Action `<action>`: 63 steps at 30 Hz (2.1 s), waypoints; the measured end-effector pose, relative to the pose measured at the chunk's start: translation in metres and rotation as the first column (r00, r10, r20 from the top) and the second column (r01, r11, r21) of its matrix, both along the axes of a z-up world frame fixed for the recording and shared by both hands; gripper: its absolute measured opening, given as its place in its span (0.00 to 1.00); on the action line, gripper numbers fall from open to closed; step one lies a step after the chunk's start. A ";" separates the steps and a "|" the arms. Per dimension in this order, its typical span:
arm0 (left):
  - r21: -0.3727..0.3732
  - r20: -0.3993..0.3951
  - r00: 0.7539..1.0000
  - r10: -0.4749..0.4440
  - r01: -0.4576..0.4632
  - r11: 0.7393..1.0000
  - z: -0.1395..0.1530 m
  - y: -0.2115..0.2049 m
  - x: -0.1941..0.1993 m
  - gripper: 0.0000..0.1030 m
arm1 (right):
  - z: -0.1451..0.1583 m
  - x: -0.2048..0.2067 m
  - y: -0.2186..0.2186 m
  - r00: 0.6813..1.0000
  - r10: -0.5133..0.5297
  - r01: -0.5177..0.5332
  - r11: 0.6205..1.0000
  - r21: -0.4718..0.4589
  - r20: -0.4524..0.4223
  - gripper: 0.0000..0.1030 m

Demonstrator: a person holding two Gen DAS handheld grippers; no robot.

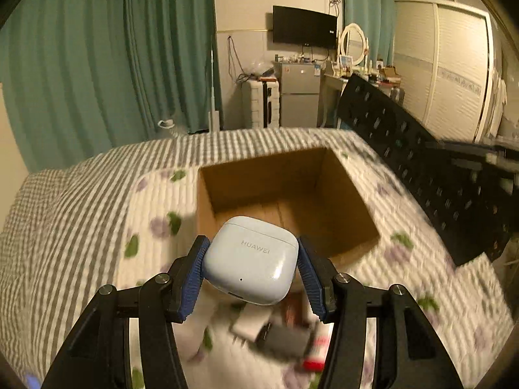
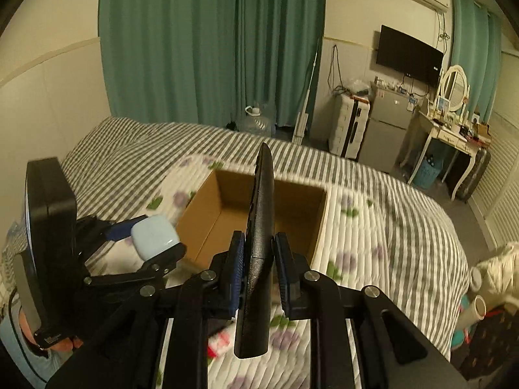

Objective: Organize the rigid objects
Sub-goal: 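Carry the remote and earbuds case into the cardboard box and open both grippers, then grasp the red-capped white bottle with the right gripper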

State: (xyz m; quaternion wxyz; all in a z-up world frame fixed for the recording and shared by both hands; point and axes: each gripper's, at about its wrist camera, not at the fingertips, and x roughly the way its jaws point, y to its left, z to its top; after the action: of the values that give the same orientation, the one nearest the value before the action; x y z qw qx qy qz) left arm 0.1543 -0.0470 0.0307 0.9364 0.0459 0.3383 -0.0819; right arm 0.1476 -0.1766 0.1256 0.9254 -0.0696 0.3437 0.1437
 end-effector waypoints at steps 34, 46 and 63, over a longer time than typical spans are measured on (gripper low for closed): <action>0.028 -0.005 0.998 0.069 -0.069 0.997 -0.033 0.014 0.060 0.67 | -0.109 0.116 -0.012 0.990 -0.064 0.065 0.998 0.006 -0.125 0.64; 0.016 0.000 0.997 0.072 -0.072 0.997 -0.023 0.045 -0.045 0.87 | -0.071 -0.007 -0.013 0.995 -0.093 0.092 0.995 -0.023 -0.034 0.92; 0.045 -0.044 0.988 0.149 -0.147 0.988 -0.113 0.063 -0.081 0.89 | -0.217 -0.024 0.019 0.922 -0.153 0.143 0.988 -0.056 -0.354 0.78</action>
State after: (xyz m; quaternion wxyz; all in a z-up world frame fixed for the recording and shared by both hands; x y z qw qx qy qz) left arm 0.0731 0.0156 -0.0818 0.9304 0.0381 0.3646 -0.0065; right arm 0.1240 -0.1571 -0.0912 0.8545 -0.0297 0.5126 0.0787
